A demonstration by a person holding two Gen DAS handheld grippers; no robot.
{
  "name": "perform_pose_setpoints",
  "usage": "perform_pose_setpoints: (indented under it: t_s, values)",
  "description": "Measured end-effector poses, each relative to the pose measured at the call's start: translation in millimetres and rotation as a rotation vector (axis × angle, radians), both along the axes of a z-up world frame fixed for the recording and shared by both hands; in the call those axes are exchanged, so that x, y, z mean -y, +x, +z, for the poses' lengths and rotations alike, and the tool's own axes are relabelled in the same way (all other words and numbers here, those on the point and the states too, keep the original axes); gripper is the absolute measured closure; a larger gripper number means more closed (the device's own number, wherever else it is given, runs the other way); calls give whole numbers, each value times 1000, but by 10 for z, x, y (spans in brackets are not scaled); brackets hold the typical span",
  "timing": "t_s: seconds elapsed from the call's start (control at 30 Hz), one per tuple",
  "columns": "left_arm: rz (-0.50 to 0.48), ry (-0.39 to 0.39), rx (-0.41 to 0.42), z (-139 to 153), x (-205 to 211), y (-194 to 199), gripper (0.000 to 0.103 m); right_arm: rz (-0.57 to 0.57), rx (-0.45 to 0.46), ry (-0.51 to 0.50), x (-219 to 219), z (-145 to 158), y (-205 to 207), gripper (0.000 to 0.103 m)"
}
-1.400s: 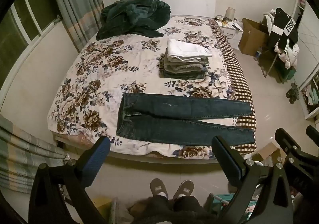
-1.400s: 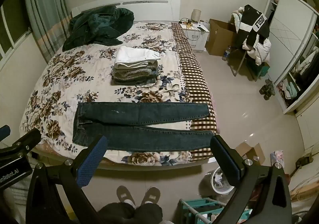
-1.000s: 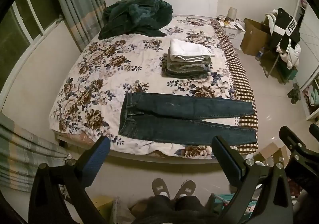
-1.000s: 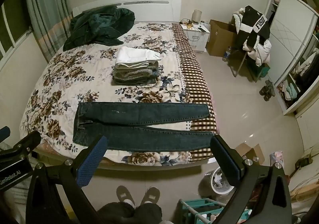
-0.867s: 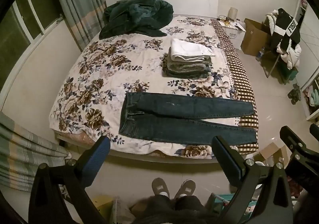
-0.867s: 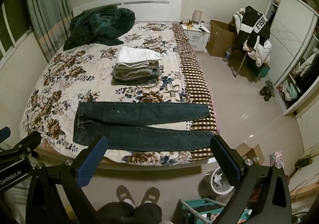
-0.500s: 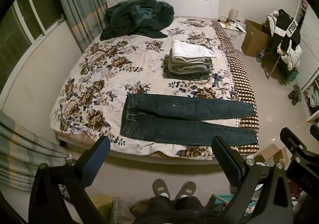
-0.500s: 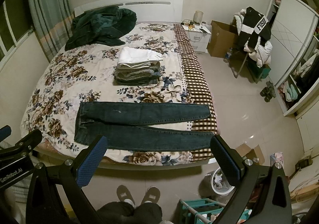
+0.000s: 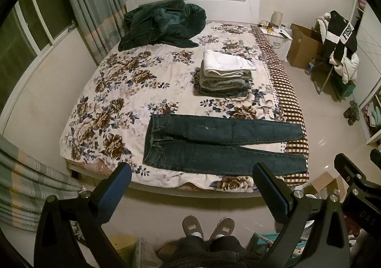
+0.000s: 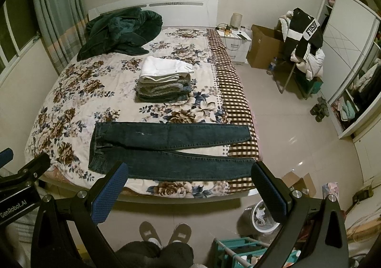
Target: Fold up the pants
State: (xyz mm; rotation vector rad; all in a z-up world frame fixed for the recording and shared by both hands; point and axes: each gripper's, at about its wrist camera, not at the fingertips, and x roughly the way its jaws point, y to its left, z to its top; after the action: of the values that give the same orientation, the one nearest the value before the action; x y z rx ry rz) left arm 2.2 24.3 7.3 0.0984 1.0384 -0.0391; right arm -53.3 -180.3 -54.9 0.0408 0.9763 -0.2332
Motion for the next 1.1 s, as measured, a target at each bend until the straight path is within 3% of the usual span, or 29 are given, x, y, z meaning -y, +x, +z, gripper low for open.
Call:
perform_pose_setpoints:
  t_s: [1.1]
  values:
    - [0,13,17,91,39,53,0,-1,4,0,-63,57,-11,0]
